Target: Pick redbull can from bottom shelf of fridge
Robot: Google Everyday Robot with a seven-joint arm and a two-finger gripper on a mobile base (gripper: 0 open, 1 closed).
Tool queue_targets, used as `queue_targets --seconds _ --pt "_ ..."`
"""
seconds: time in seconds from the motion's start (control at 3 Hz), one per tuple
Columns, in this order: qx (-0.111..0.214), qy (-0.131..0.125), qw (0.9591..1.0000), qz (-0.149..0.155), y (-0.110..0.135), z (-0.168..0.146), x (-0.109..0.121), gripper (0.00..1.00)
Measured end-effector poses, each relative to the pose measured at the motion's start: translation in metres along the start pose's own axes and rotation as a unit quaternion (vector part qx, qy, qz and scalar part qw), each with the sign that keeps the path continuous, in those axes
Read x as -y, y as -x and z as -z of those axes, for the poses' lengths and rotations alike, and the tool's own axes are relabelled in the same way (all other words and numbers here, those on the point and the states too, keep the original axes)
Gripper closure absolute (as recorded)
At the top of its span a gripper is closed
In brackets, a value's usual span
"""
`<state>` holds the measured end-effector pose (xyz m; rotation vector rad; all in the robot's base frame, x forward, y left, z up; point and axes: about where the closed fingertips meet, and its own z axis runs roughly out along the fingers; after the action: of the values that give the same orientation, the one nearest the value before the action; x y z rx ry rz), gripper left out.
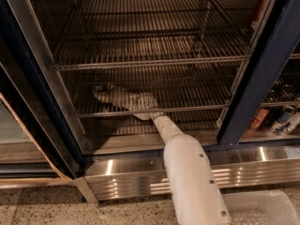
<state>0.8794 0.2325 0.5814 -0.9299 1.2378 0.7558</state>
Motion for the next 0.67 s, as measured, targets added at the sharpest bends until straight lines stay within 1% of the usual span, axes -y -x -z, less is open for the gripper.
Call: queue_targets --seconds 0.33,0.67 --pt "0.004 -0.010 0.9999 -0.003 -0.003 0.017 -0.013 1.00" --pt "0.010 -0.025 0.9996 -0.010 -0.008 0.041 -0.028 1.00"
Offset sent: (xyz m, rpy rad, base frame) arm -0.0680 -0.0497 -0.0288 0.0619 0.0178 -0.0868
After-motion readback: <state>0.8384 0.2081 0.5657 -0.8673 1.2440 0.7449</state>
